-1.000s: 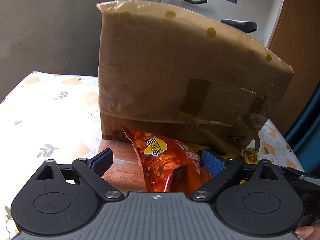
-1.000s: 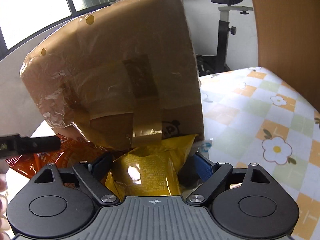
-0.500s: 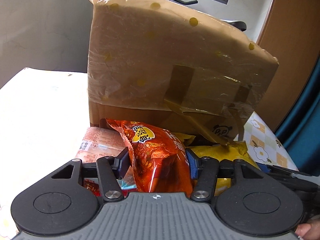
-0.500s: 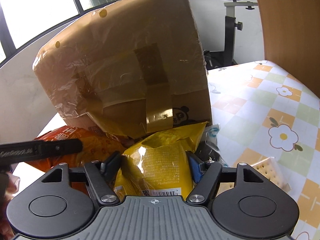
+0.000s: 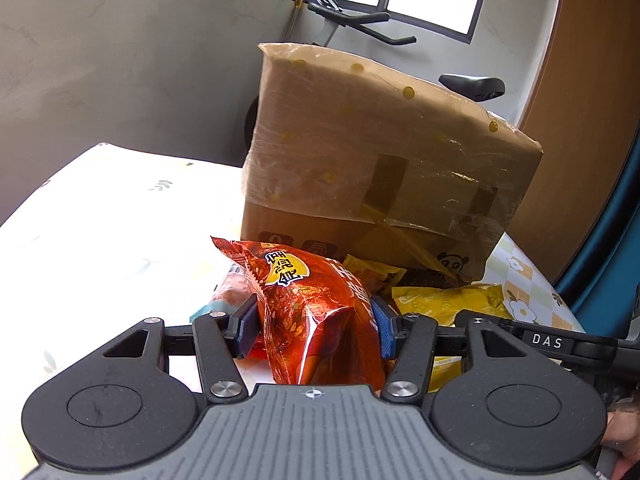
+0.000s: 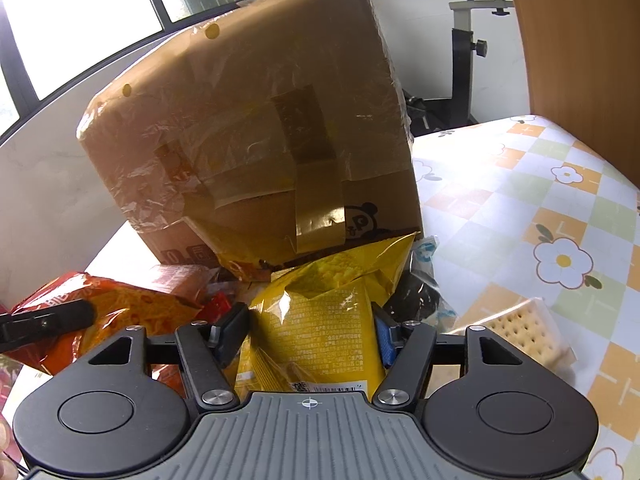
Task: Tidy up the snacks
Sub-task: 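Lift the orange chip bag with left tool while right tool lifts yellow bag toward box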
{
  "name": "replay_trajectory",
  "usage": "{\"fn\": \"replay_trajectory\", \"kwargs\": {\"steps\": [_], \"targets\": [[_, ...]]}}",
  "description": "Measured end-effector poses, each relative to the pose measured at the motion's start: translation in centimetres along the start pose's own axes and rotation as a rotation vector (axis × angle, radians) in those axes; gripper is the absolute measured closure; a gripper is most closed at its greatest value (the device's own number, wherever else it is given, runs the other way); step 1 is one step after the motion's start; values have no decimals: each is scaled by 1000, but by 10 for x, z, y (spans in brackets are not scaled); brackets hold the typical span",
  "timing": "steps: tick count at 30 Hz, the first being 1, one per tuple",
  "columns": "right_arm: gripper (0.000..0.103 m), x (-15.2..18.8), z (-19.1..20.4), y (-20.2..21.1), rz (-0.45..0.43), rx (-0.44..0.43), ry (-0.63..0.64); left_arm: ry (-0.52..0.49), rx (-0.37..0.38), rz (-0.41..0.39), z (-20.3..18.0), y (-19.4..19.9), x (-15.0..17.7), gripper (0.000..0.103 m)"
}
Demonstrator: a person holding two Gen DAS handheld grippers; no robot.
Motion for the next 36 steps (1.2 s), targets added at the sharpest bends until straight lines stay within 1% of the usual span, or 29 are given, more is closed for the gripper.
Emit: {"fn": "replay_trajectory", "kwargs": {"steps": [5,14,17,25,28,30,33,36], "targets": [[47,-1,3,10,-13,1,7,12,-27,-26,7,5,-6,44],[48,4,0,31,-33,31,-6,20,-26,-37,9,17,-2,44],[48,1,-4,41,-60,47,-21,32,-35,-39,13,19,-1,44],[48,-10,-10,71,-136,79,-8,38,-41,-79,16,25,-11,44],[48,-13,-16,81,-152,94,-7,37,-41,-98,15,27,-16,44],[48,-13,-21,84,-143,113,-10,38,-37,-106,14,28,-17,44],[48,-7,-32,89,-134,142,-36,37,-35,-103,13,27,-15,44],[48,-7,-40,95,-154,162,-64,37,-37,-92,14,25,-12,44]]}}
Point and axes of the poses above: each gripper's, at about its wrist camera, not at the fingertips, and y roughly against the way its jaws point, z to its left, x to its underside, the point moved 10 cm from there along -y, roughly the way its jaws point, and after that the axes turned 8 degrees about -x, right-handed, at the moved point
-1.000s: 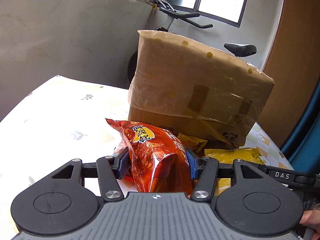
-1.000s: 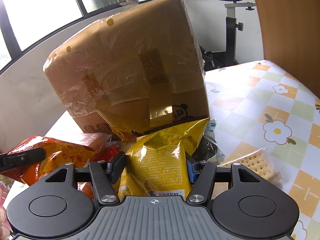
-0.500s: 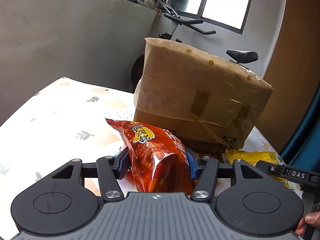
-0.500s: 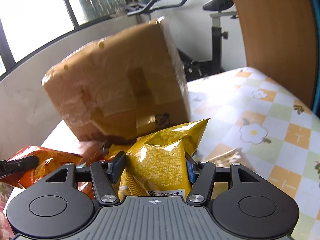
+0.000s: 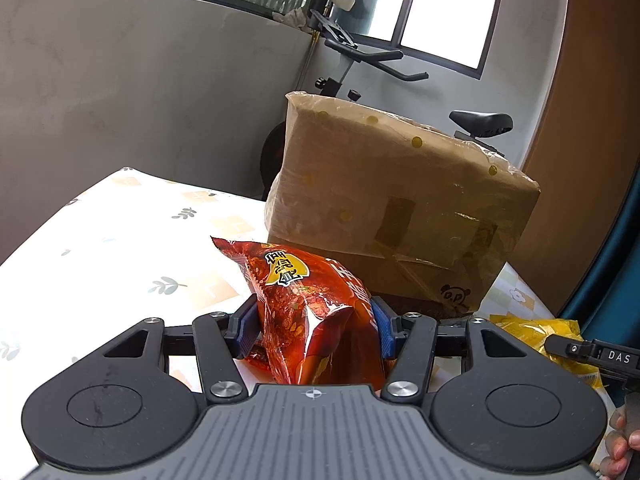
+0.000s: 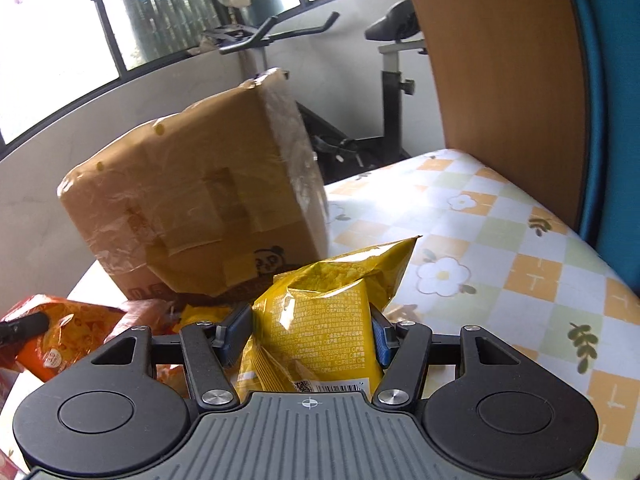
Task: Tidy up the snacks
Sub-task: 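Lift the orange chip bag with left tool while right tool lifts yellow bag toward box, then open left tool over the box while right tool drops yellow chip bag inside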
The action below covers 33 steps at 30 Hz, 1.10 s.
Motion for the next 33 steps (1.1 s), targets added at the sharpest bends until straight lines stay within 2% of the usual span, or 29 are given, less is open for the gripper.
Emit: {"fn": "replay_trajectory", "kwargs": {"steps": [3,7,13,18,22,26,30,33], "targets": [[48,-10,-4,5,-39,13,0,4,-7,-12,4,2,-3,44],[48,-37,-1,19,-134,13,24,-2,-27,-53,10,5,-17,44],[48,-93,14,40,-295,-17,85,-44,-48,-194,16,22,-75,44],[48,-143,34,45,-405,-78,153,-64,-2,-300,3,33,-131,44],[48,-181,51,30,-445,-138,182,-89,44,-331,-19,28,-163,44],[48,-208,72,-3,-439,-195,198,-151,79,-341,-52,2,-186,44],[48,-218,99,-55,-357,-187,266,-215,83,-319,-81,-42,-202,44],[48,-214,111,-92,-285,-163,292,-268,52,-292,-91,-68,-206,44]]}}
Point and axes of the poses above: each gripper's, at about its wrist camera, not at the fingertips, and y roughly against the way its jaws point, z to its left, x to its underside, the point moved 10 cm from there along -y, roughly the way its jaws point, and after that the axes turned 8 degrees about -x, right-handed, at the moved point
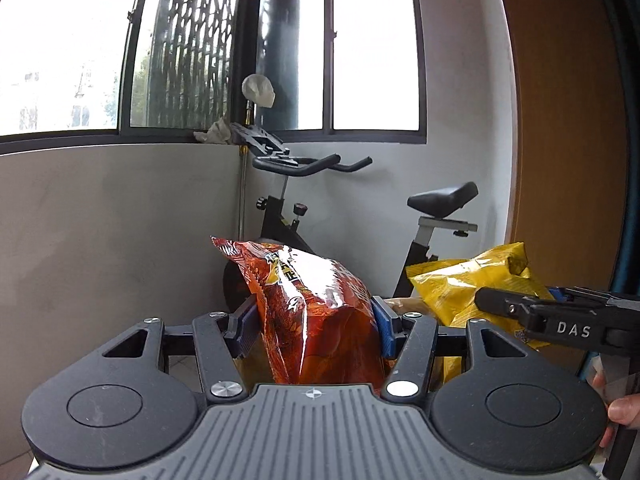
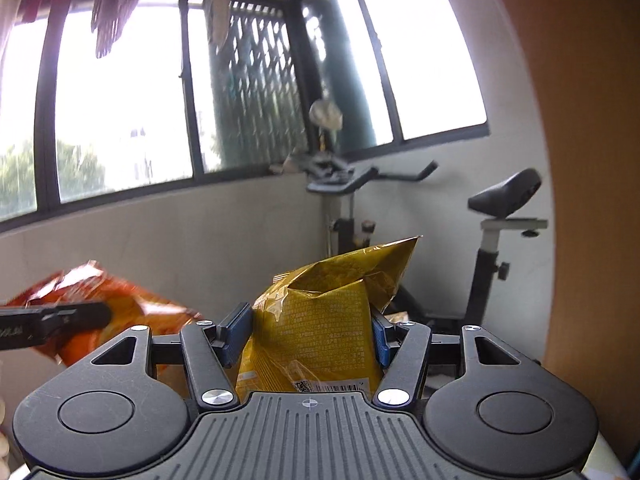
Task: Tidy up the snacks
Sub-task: 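Open left tool over the box while right tool drops yellow chip bag inside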
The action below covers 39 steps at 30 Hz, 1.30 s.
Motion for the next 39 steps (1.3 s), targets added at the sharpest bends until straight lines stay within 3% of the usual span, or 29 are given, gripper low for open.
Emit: {"fn": "replay_trajectory", "kwargs": {"steps": [5,10,13,14,15,17,27,39], "targets": [[48,25,1,-33,108,3,-38,-73,-29,85,-7,-37,13,43],[47,45,-5,-43,161,-16,-132,-105,-55,185,0,-53,39,41],[47,51,-4,-42,183,-8,-100,-93,-49,213,7,-52,47,21],[44,50,-3,-42,186,-6,-92,-89,-54,213,10,-50,47,11],[37,50,-3,-41,189,-8,-93,-85,-67,212,16,-52,45,8],[30,47,-2,-38,185,-6,-92,-67,-70,221,23,-47,44,8],[29,39,9,-7,198,-60,70,38,-67,179,53,0,43,8],[29,37,13,37,165,-106,105,146,-132,178,95,48,67,8]]}}
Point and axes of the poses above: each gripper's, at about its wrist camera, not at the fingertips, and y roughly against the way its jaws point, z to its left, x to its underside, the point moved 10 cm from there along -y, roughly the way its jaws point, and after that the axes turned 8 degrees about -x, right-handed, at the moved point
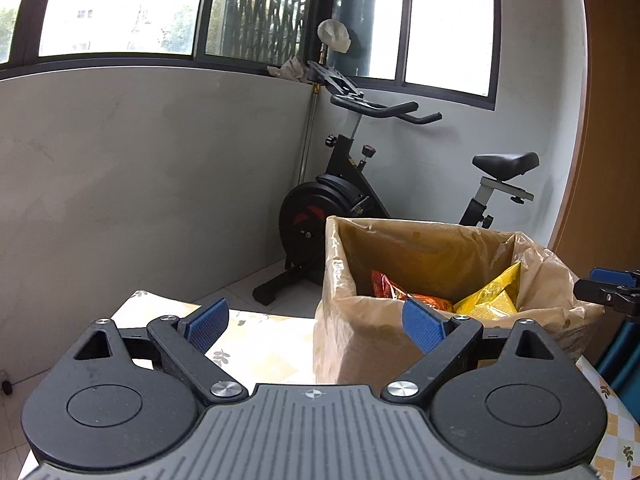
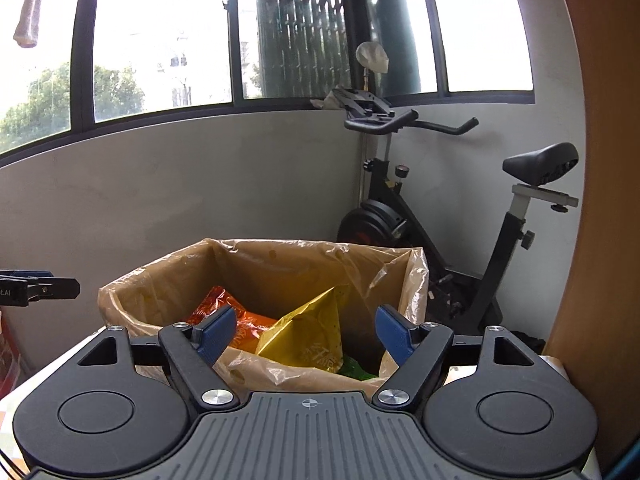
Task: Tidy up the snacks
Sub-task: 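Open left tool over the box while right tool drops yellow chip bag inside, then move both tools back down to the remaining snacks beside the box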
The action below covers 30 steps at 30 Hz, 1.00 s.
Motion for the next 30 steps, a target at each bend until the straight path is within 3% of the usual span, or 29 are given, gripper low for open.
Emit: {"fn": "replay_trajectory", "kwargs": {"steps": [7,14,22,30], "targets": [[29,14,4,26,-18,-3,22,42,-30,16,12,16,27,8],[29,49,3,45,0,17,-13,87,-50,63,15,21,62,8],[29,105,-7,58,89,56,-57,84,-50,140,9,23,105,8],[29,165,-26,68,190,112,-151,50,-51,157,-3,33,131,9]]}}
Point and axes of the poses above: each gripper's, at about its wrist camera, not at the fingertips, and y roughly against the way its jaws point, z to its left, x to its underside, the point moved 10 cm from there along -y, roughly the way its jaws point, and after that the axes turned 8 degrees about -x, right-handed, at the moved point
